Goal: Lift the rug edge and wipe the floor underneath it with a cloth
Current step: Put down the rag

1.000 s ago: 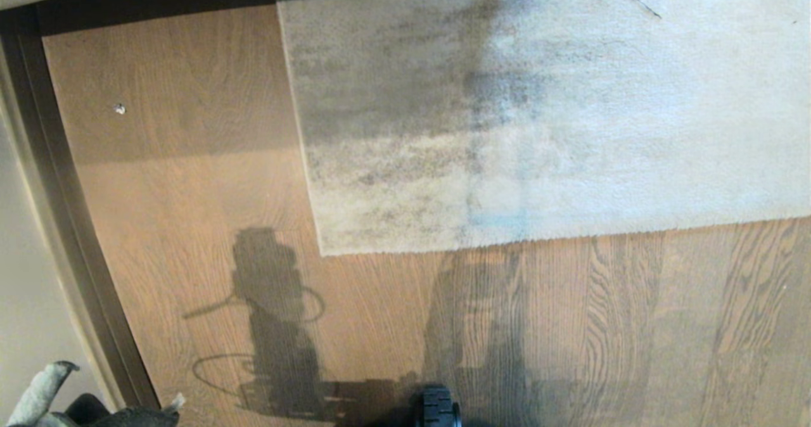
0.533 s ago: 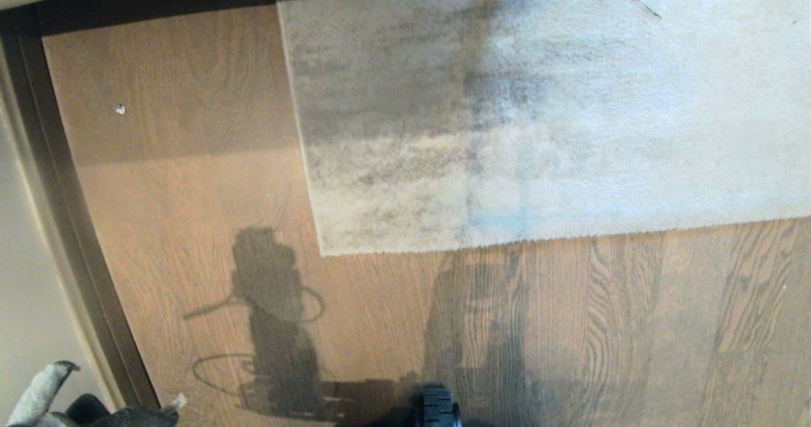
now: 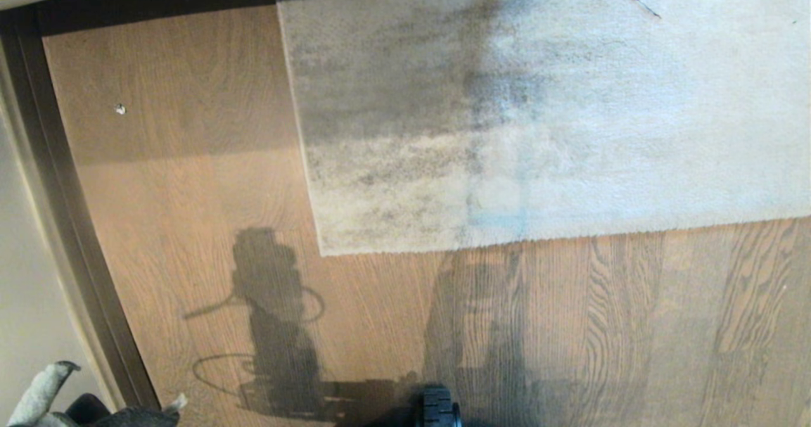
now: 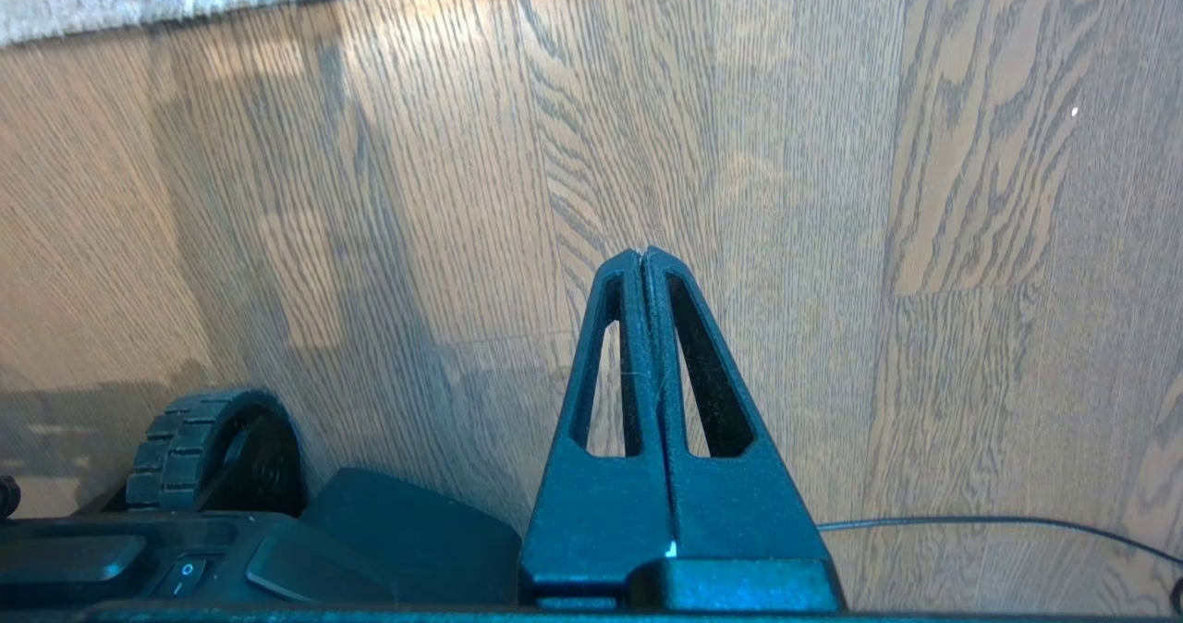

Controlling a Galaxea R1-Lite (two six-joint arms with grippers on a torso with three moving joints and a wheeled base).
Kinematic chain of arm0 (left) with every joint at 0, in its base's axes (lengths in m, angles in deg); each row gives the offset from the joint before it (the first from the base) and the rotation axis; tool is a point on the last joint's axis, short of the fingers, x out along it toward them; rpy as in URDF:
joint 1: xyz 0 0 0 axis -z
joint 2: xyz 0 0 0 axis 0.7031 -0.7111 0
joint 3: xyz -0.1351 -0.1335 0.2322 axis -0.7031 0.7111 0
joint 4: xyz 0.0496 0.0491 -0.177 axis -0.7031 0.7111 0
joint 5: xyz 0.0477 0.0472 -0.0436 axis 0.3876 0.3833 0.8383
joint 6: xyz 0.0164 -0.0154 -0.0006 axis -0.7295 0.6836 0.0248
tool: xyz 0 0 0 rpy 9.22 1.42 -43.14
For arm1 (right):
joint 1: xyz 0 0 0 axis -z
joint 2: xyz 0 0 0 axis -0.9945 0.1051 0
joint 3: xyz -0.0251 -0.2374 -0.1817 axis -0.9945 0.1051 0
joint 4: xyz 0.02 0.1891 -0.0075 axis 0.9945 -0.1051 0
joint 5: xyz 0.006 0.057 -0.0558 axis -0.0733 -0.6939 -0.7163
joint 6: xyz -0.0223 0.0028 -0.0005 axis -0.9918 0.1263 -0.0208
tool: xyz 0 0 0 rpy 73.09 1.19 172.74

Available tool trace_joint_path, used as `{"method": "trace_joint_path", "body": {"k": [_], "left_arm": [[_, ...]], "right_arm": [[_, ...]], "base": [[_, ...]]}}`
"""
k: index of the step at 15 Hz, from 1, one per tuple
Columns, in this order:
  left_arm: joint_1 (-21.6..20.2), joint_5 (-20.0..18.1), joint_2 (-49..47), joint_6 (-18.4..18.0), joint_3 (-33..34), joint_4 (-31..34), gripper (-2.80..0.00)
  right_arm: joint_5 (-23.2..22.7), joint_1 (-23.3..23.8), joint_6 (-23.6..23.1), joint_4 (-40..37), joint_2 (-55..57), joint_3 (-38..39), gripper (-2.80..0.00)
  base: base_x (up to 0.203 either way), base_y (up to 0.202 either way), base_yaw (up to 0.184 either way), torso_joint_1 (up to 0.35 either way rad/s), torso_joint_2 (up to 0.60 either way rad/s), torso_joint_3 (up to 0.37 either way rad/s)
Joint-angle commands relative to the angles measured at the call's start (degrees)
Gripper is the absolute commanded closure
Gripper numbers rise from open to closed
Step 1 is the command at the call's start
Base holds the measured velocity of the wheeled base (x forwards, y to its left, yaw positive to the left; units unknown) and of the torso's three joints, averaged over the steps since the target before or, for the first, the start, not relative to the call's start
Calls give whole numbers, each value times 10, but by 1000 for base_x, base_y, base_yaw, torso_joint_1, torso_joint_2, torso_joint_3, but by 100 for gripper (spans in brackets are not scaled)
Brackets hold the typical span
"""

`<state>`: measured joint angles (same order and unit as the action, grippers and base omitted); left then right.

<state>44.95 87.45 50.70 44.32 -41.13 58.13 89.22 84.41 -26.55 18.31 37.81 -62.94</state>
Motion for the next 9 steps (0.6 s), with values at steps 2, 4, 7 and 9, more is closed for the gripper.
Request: {"method": "trace_joint_path", "body": {"k": [2,4,7,9], "left_arm": [[0,0,0,0,0,0,0],[0,0,0,0,0,0,0],[0,0,0,0,0,0,0],[0,0,0,0,0,0,0]], "right_arm": [[0,0,0,0,-5,-1,0],[0,0,0,0,-5,-1,0],[0,0,0,0,-5,0,0],[0,0,0,0,-5,0,0]], "base": [[0,0,0,0,0,0],[0,0,0,0,0,0],[0,0,0,0,0,0],[0,0,0,0,0,0]]}}
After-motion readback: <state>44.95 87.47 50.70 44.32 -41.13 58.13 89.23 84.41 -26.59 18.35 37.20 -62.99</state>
